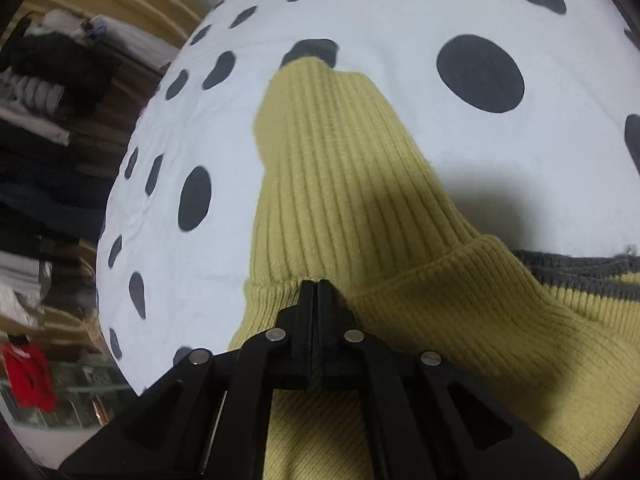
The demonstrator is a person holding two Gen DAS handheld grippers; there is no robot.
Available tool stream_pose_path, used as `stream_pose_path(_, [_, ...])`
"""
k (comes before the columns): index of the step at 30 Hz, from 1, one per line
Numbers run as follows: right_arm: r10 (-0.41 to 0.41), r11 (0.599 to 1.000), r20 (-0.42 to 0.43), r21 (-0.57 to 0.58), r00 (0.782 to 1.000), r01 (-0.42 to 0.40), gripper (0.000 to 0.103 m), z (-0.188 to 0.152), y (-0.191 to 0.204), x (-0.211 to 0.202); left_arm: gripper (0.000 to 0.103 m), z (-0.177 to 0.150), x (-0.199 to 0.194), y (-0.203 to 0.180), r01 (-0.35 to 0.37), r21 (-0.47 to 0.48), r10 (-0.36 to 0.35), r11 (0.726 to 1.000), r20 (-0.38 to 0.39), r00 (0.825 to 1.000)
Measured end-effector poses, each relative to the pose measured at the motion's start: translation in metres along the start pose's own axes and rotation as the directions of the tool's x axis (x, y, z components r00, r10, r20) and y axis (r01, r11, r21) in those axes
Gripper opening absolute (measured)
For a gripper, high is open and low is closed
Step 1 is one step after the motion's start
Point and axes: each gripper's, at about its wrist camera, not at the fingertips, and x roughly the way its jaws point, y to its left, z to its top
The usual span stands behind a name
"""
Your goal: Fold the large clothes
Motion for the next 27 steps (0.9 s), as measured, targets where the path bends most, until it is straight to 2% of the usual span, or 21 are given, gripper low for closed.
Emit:
stream_pose_path(2, [-0.002,1.000,0.022,0.005,1.000,0.002,0.000,-0.002,0.001,-0.006,0.102,-0.002,-0.001,-0.001,0.011,0.000,-0.011,1.000,-0.007,1.000])
stream_pose_path(4, [-0.013,1.000,0.096,-0.016,0.995,0.014,0.000,-0.009,0.005,-0.027,0.102,-0.004,-0.001,-0.002,0.019,0.003,-0.018,1.000,-0.015,1.000])
stream_pose_path(6, [-0.039,0.999,0.187,-0.007,0.982,0.041,0.005,-0.029,0.006,-0.061,0.102,-0.007,-0.003,-0.004,0.016,0.012,-0.015,1.000,-0.012,1.000])
stream_pose_path(8, [-0.040,0.999,0.247,-0.007,0.968,0.043,0.006,-0.064,0.002,-0.100,0.102,-0.009,-0.004,-0.003,0.023,0.008,-0.023,1.000,-0.013,1.000])
stream_pose_path(10, [-0.074,0.997,0.283,0.023,0.956,0.071,0.016,-0.098,-0.007,-0.127,0.102,-0.011,-0.004,0.000,0.030,-0.006,-0.030,1.000,-0.017,0.999])
stream_pose_path(12, [-0.097,0.995,0.283,0.050,0.954,0.087,0.024,-0.130,-0.019,-0.141,0.102,-0.014,-0.001,0.004,0.044,-0.024,-0.045,0.999,-0.026,0.999])
stream_pose_path(14, [-0.131,0.991,0.268,0.075,0.955,0.115,0.024,-0.165,-0.030,-0.149,0.103,-0.017,0.001,0.007,0.054,-0.036,-0.055,0.998,-0.033,0.998])
stream_pose_path(17, [-0.138,0.988,0.237,0.102,0.962,0.117,0.022,-0.200,-0.050,-0.144,0.103,-0.021,0.001,0.010,0.070,-0.050,-0.072,0.996,-0.044,0.996])
stream_pose_path(19, [-0.245,0.968,0.221,0.116,0.944,0.224,0.012,-0.209,-0.060,-0.134,0.103,-0.022,0.002,0.012,0.081,-0.049,-0.083,0.996,-0.054,0.995])
stream_pose_path(20, [-0.255,0.965,0.229,0.114,0.939,0.234,0.012,-0.213,-0.065,-0.132,0.103,-0.023,0.002,0.012,0.081,-0.050,-0.083,0.996,-0.055,0.995])
stream_pose_path(23, [-0.221,0.970,0.266,0.157,0.938,0.184,0.012,-0.218,-0.070,-0.143,0.103,-0.026,-0.004,0.015,0.053,-0.054,-0.056,0.997,-0.050,0.997])
stream_pose_path(26, [-0.183,0.980,0.371,0.142,0.910,0.139,0.019,-0.236,-0.052,-0.172,0.102,-0.025,-0.013,0.023,0.016,-0.072,-0.018,0.997,-0.018,1.000])
stream_pose_path(27, [-0.167,0.982,0.388,0.149,0.906,0.117,0.038,-0.242,-0.050,-0.178,0.102,-0.024,-0.015,0.027,0.012,-0.080,-0.013,0.997,-0.013,1.000])
